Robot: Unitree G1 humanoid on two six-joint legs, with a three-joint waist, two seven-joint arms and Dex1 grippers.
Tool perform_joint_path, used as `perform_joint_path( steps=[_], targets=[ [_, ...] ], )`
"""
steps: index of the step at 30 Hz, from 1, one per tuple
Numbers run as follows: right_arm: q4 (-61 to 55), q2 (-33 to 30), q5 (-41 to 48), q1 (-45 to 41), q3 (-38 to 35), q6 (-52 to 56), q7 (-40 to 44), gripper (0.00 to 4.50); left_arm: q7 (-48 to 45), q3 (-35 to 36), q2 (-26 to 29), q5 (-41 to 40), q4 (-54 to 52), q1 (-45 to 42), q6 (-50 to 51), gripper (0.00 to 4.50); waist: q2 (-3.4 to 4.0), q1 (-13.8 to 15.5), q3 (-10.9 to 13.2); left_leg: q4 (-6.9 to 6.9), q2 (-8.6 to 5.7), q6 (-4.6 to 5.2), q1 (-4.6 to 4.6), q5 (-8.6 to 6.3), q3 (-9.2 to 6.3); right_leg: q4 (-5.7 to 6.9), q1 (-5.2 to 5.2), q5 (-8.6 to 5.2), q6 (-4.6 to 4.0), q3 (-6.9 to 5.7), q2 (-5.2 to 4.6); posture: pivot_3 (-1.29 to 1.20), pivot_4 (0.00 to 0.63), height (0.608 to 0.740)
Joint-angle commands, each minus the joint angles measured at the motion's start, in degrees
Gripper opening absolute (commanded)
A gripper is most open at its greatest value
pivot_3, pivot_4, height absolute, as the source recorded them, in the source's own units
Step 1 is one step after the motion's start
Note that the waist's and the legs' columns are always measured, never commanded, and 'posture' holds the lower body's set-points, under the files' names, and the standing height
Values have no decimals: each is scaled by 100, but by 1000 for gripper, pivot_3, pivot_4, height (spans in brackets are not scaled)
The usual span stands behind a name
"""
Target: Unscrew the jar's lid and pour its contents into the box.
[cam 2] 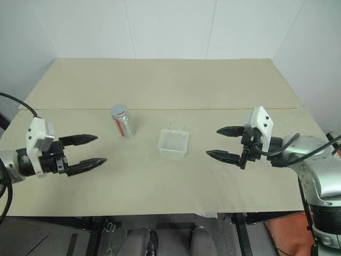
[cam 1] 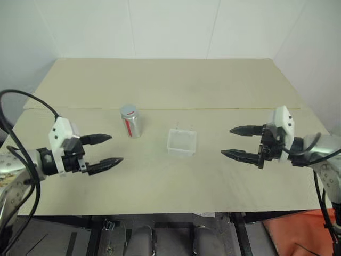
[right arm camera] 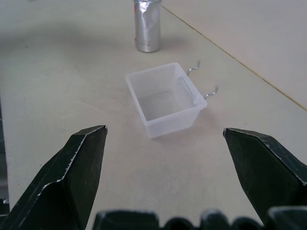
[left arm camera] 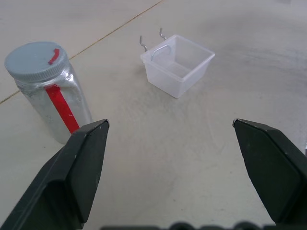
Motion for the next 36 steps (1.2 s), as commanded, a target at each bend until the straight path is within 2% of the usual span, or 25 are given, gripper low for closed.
perform_joint_path(
  steps=[1,5,10,14,18,21,24,28,36],
  targets=[
    [-270,-31,11,-31,-52,-113,-24,4500,144,-46,-146,56,-1,-167,-125,4484,0,-6,0,0,0,0,-1,0,0,0,0,0,0,0,0,0,150,740],
    [-288,-64,10,-83,-4,-80,25,4500,217,23,-257,33,-106,-132,-96,4484,0,1,0,1,2,0,2,0,-4,2,3,0,0,-3,0,0,150,740],
    [-213,20,-160,-199,153,-161,-72,4500,968,261,-693,245,-205,51,-192,4484,0,-9,0,0,1,1,2,0,-4,0,2,0,0,-1,-1,0,150,740],
    [-45,126,-423,-413,295,-318,-260,4500,1971,323,-1553,818,-441,501,-694,4484,-1,-13,0,0,1,1,4,0,-5,1,4,1,0,0,-3,0,150,740],
    [104,263,-609,-605,353,-415,-450,4500,2789,9,-2446,1352,-677,813,-1158,4484,-1,8,0,1,0,0,3,0,-7,1,5,2,-1,-2,-4,0,150,740],
    [40,328,-621,-655,387,-370,-480,4500,3232,-381,-2966,1958,-414,827,-1732,4484,-1,63,0,2,-6,0,3,0,-7,2,7,2,0,-2,-10,0,150,740],
    [25,308,-615,-666,427,-412,-363,4500,3611,-725,-3432,2437,199,471,-2311,4484,-3,92,-2,3,-11,2,3,-1,-9,1,12,3,1,-5,-15,0,150,740],
    [101,266,-661,-764,465,-463,-259,4500,3627,-963,-3673,2603,804,111,-2745,4484,-4,56,-3,3,-11,3,2,-1,-9,2,8,4,2,-5,-14,0,150,740],
    [91,232,-687,-918,412,-466,-230,4500,3791,-1037,-3757,2810,1388,-187,-3174,4484,-5,35,-3,2,-8,4,2,-2,-11,1,8,4,3,-6,-12,0,150,740]
  ],
)
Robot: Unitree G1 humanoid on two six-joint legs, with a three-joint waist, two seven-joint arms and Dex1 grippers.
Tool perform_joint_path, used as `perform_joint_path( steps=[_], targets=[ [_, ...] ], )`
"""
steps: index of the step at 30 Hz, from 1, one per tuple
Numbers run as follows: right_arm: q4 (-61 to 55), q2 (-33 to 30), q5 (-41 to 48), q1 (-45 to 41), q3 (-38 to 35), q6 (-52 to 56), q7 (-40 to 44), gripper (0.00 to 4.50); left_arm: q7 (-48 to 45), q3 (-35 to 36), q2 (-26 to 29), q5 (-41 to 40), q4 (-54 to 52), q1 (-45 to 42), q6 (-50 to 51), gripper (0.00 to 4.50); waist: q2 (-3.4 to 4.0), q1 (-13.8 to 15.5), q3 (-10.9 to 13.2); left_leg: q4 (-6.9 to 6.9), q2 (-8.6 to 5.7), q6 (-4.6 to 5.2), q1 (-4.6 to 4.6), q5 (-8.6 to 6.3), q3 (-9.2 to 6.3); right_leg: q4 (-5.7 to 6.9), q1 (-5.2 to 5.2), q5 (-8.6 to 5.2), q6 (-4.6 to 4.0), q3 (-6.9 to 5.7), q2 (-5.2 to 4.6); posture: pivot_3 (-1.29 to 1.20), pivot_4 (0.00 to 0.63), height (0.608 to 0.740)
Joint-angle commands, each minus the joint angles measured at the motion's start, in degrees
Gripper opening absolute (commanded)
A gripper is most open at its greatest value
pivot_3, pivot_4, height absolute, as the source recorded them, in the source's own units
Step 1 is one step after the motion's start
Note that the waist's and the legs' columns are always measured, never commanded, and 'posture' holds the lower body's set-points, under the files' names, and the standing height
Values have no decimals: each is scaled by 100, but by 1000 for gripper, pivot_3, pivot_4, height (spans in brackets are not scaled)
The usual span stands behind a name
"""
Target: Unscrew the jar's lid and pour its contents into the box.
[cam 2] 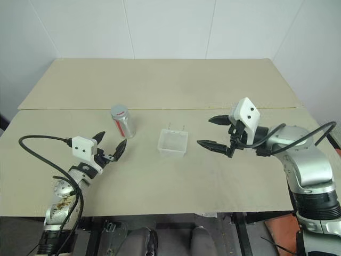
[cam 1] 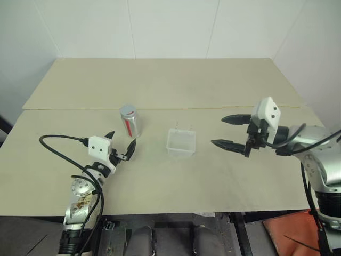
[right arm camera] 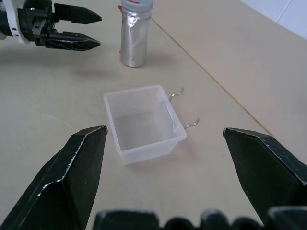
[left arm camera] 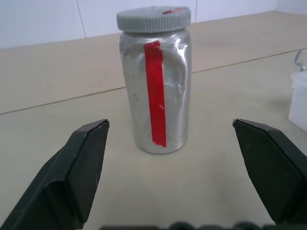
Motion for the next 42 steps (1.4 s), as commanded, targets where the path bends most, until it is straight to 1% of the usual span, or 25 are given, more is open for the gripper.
perform_joint_path(
  steps=[1,6,20,42],
  targets=[
    [-170,-89,-43,-47,-156,-136,-55,4500,225,77,-60,110,123,-150,-364,4484,0,9,0,0,-1,0,-1,0,1,0,-1,0,1,0,-2,0,150,740],
    [-198,-86,-109,-30,-149,-144,-63,4500,187,27,-63,96,504,-388,-512,4484,0,24,0,2,-2,1,-1,0,0,1,0,1,2,0,-3,0,150,740],
    [-429,-112,-14,10,-242,-86,-73,4500,20,-18,-123,25,1259,-1123,-480,4484,0,21,0,3,-2,0,-2,0,0,0,0,2,4,-1,-2,0,150,740],
    [-660,-104,169,98,-313,16,-89,4500,46,-188,-212,185,2223,-2046,-671,4484,-1,20,0,5,-3,0,-4,0,0,2,0,3,5,-2,-1,0,150,740]
  ],
)
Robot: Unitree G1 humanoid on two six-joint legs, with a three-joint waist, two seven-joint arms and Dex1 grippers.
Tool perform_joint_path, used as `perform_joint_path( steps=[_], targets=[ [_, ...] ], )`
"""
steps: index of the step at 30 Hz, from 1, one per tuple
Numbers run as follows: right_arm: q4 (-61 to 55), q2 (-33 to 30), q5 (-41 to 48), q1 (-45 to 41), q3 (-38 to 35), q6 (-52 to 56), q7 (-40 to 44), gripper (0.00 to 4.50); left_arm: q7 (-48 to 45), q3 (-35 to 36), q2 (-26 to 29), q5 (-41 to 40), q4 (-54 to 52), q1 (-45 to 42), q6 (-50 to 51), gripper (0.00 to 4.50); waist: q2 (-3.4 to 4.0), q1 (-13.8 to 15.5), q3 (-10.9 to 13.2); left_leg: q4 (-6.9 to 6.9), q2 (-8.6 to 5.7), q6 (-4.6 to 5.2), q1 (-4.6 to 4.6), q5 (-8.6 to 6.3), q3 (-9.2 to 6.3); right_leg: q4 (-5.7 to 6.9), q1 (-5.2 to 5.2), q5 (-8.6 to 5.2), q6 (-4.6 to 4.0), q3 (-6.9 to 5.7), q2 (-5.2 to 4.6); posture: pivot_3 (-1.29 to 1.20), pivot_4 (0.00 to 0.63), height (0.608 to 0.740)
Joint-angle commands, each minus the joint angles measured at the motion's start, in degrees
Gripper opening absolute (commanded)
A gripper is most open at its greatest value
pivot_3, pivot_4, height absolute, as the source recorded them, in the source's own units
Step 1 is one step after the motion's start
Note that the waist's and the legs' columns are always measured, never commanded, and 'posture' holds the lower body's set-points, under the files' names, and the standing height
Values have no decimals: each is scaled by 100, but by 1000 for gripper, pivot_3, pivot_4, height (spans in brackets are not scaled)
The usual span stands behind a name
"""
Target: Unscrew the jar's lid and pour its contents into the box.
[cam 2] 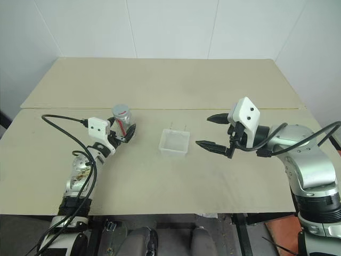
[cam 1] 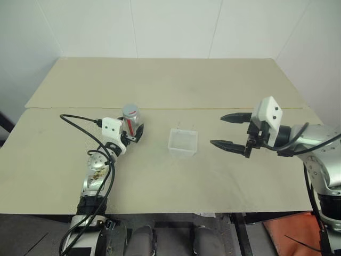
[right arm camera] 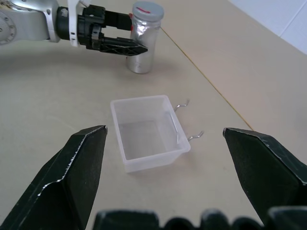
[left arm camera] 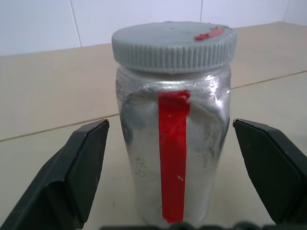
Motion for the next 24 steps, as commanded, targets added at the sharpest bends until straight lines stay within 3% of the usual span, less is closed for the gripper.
perform_joint_path(
  steps=[1,11,14,18,21,24],
  targets=[
    [-255,-65,156,26,-247,18,-54,4500,25,-7,-33,0,44,-179,-154,4484,0,0,0,0,0,0,-1,0,0,0,0,0,0,0,0,0,150,740],
    [-396,-99,255,107,-340,119,-131,4500,45,-38,-177,30,364,-348,-300,4484,-1,1,0,1,0,0,-2,0,-1,-1,0,0,1,-1,0,0,150,740],
    [-424,-96,260,108,-347,148,-155,4500,102,-53,-227,100,544,-438,-449,3906,-1,2,0,2,0,0,-3,0,0,-1,0,0,1,-1,0,0,150,740],
    [-453,-100,276,108,-359,191,-175,4500,87,-79,-226,134,742,-524,-593,2668,-1,1,0,3,-1,0,-3,0,-1,-1,0,1,1,-2,0,0,150,740],
    [-462,-91,291,106,-347,217,-210,4500,-94,-142,-173,79,688,-535,-521,2662,-1,1,0,3,-1,0,-4,0,-1,0,-1,1,1,-2,0,0,150,740],
    [-424,-57,283,33,-264,217,-288,4500,-900,-359,84,-202,86,-444,-135,2662,-1,-1,0,3,-1,0,-6,0,-1,0,-1,1,1,-3,0,0,150,740]
  ],
)
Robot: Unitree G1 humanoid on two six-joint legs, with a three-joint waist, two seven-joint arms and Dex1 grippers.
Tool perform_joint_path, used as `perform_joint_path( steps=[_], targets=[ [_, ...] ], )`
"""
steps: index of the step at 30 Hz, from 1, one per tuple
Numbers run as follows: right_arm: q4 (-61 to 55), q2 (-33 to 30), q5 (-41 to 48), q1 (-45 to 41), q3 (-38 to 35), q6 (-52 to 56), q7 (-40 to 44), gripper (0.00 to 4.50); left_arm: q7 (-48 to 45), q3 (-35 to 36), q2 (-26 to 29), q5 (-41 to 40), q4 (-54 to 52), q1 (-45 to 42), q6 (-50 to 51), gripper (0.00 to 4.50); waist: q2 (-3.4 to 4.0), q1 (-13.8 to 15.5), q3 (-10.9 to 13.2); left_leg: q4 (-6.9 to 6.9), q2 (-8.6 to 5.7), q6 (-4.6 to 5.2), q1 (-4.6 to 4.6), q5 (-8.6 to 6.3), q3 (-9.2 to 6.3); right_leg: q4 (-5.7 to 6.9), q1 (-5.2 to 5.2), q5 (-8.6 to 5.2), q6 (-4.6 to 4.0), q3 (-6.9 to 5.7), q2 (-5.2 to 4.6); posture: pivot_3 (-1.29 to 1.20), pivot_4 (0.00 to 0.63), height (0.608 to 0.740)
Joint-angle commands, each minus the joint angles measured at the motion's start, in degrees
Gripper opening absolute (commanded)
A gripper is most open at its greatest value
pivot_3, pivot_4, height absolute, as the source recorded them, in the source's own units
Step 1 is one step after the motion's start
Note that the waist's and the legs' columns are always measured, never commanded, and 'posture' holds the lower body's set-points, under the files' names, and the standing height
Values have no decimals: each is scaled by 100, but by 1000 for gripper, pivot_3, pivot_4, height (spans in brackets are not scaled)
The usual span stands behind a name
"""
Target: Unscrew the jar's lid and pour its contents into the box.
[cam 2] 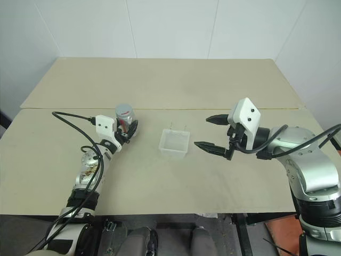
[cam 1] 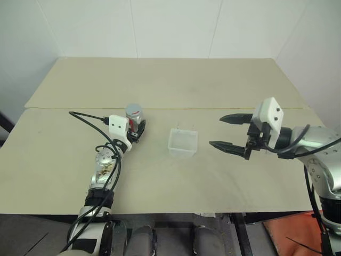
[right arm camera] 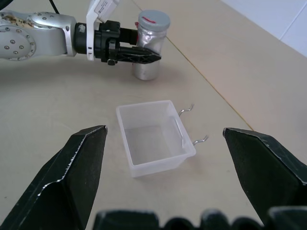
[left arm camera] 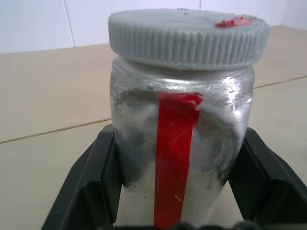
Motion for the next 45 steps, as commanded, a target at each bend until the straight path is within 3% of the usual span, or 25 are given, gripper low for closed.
perform_joint_path(
  steps=[1,9,18,27,45],
  targets=[
    [-106,-7,56,-176,-120,36,-130,4500,-981,-270,341,-345,-835,-20,359,2662,0,-5,0,1,0,0,-3,0,0,1,-2,0,0,0,1,0,150,740],
    [1,970,385,-1193,224,648,-920,4500,-2807,-541,1048,-1357,-1603,-621,1856,2662,1,-39,0,6,5,-1,-8,1,-5,10,-6,0,0,-1,9,0,150,740],
    [-193,2166,334,-1847,750,1544,-2260,4500,-3931,-720,1046,-1636,-1071,-1240,2229,2662,1,-63,0,18,3,0,-22,2,-8,27,-10,0,1,-8,10,0,150,740],
    [10,2513,124,-2154,1002,1567,-2630,4500,-4346,-803,975,-1515,-694,-1488,2030,2662,1,-101,0,22,4,0,-25,2,-8,30,-12,-1,1,-9,11,0,150,740],
    [491,2640,-156,-2399,1182,1506,-2419,4500,-4498,-780,923,-1456,-797,-1436,1864,2662,2,-140,0,22,5,1,-26,2,-9,30,-14,-1,1,-9,11,0,150,740]
  ],
)
